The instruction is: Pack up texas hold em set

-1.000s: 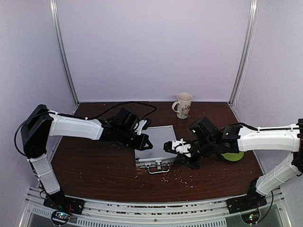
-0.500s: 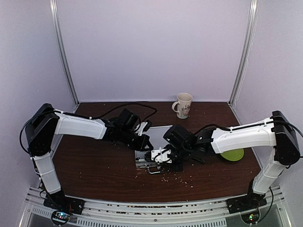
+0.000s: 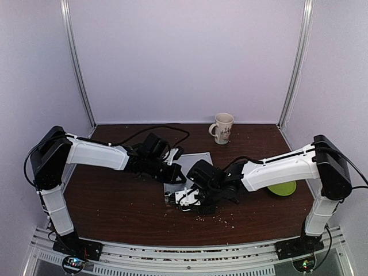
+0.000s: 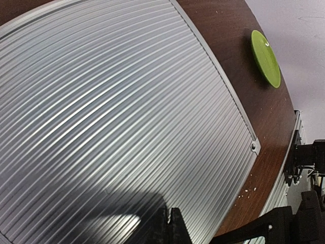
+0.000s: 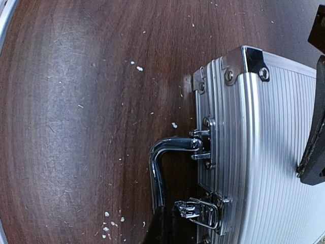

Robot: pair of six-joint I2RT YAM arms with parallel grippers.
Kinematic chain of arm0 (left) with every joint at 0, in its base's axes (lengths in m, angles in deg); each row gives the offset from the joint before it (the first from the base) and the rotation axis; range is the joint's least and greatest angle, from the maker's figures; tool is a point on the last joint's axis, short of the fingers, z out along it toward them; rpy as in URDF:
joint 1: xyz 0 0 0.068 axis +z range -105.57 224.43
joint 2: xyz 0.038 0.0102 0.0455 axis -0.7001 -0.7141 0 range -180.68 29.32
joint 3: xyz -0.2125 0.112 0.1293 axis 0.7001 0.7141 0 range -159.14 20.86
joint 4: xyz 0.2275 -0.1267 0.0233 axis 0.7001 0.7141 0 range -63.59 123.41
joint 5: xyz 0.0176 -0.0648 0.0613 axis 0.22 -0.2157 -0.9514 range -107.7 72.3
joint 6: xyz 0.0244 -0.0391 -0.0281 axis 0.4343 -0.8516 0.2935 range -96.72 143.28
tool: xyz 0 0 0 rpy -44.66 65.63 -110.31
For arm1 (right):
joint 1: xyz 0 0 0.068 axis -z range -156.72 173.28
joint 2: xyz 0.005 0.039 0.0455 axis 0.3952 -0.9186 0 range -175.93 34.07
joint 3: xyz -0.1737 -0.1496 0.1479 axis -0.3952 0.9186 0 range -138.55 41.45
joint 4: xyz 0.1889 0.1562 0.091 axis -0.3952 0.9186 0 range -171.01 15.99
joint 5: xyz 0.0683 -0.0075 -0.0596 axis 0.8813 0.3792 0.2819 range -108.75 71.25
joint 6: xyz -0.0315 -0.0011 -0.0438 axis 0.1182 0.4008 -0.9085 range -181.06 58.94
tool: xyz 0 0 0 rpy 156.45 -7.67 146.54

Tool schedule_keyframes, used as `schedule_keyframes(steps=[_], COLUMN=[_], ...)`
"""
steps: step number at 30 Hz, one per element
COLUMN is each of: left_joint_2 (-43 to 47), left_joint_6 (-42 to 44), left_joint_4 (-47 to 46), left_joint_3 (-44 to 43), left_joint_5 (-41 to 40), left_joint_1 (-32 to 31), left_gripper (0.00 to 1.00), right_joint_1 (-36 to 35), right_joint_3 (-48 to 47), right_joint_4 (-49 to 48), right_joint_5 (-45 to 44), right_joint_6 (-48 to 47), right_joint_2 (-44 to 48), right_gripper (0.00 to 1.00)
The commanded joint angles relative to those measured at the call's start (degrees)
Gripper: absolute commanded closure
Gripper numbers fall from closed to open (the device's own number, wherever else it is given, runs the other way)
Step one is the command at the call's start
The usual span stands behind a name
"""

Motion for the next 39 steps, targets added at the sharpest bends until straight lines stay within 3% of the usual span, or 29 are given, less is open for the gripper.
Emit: schedule_keyframes(steps=[1, 20, 28, 39], left_joint_2=[-0.5, -0.4, -0.7, -0.9], left_joint_6=[-0.3, -0.1, -0.1, 0.3], left_joint_4=[1.3, 1.8, 1.9, 2.3], left_joint_3=[1.3, 1.0, 0.6, -0.1], left_joint_5=[-2.1, -1.9, -1.6, -1.1], left_joint_1=[0.4, 0.4, 0.4, 0.3], left_gripper=[1.00, 1.00, 1.00, 1.00], right_joint_1=[-0.1, 1.4, 1.4, 1.8], right_joint_3=[-1.4, -0.6, 1.0, -0.4], right_joint_4=[1.0, -1.0, 2.0, 1.6], right_joint_5=[-2.6, -6.9, -0.9, -3.0], right_joint_6=[1.1, 2.6, 1.5, 2.9], right_joint_2=[-1.6, -4.7, -0.3, -2.4], right_gripper=[1.00, 1.00, 1.00, 1.00])
